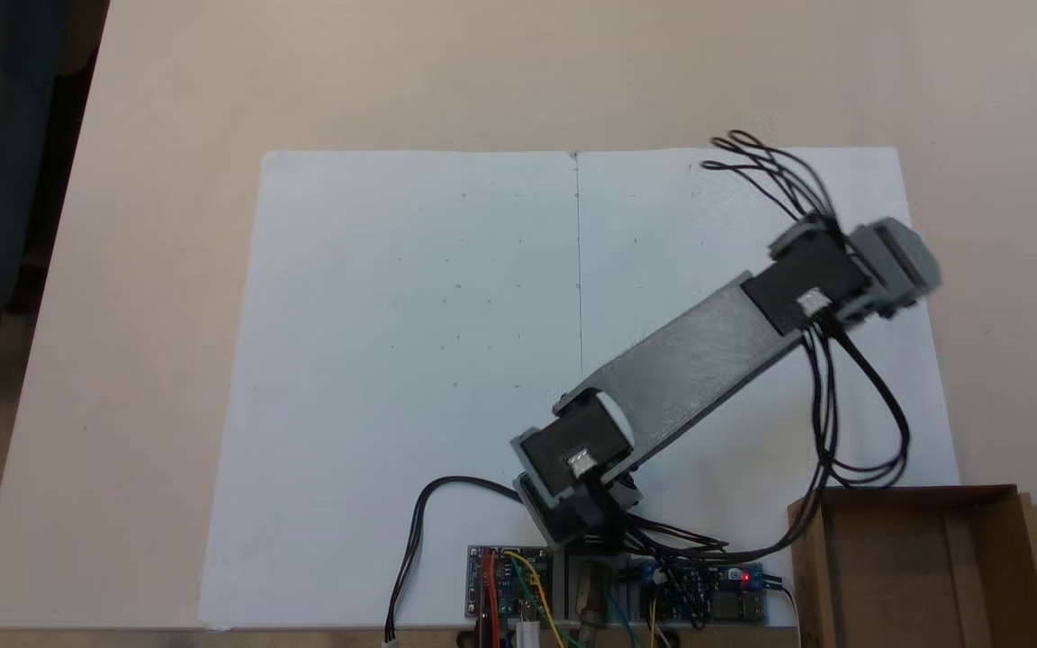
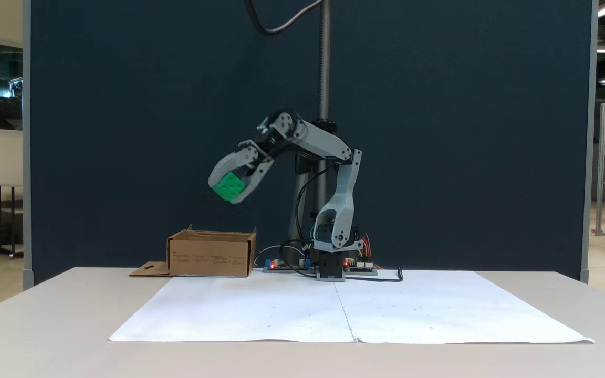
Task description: Grasp a green dice and put it in the bin.
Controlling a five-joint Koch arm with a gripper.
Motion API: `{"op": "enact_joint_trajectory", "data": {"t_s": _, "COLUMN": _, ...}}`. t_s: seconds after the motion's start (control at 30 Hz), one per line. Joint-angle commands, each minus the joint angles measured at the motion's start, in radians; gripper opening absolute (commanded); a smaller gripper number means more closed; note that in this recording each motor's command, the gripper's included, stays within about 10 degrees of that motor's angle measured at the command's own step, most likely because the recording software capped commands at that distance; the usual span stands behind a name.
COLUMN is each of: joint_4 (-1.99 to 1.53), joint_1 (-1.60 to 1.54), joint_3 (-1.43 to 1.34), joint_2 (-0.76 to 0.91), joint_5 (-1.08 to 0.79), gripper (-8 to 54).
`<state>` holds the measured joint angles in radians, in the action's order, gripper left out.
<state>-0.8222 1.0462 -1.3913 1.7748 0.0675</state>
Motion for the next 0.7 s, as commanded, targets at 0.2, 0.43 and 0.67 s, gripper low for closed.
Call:
{"op": "enact_joint_trajectory", "data": {"t_s": 0.2, "joint_4": -0.428, "joint_1": 0.299, "joint_3": 0.189, "joint_2": -0.058, "joint_5": -0.163, "gripper": 12.8}}
{"op": "enact_joint_trajectory", "data": {"t_s": 0.43, "joint_4": -0.430, "joint_1": 0.518, "joint_3": 0.308, "joint_2": -0.218, "joint_5": -0.253, "gripper": 12.8}}
{"op": "enact_joint_trajectory", "data": {"t_s": 0.67, "joint_4": -0.428, "joint_1": 0.707, "joint_3": 0.462, "joint_2": -0.431, "joint_5": -0.382, "gripper": 12.8}}
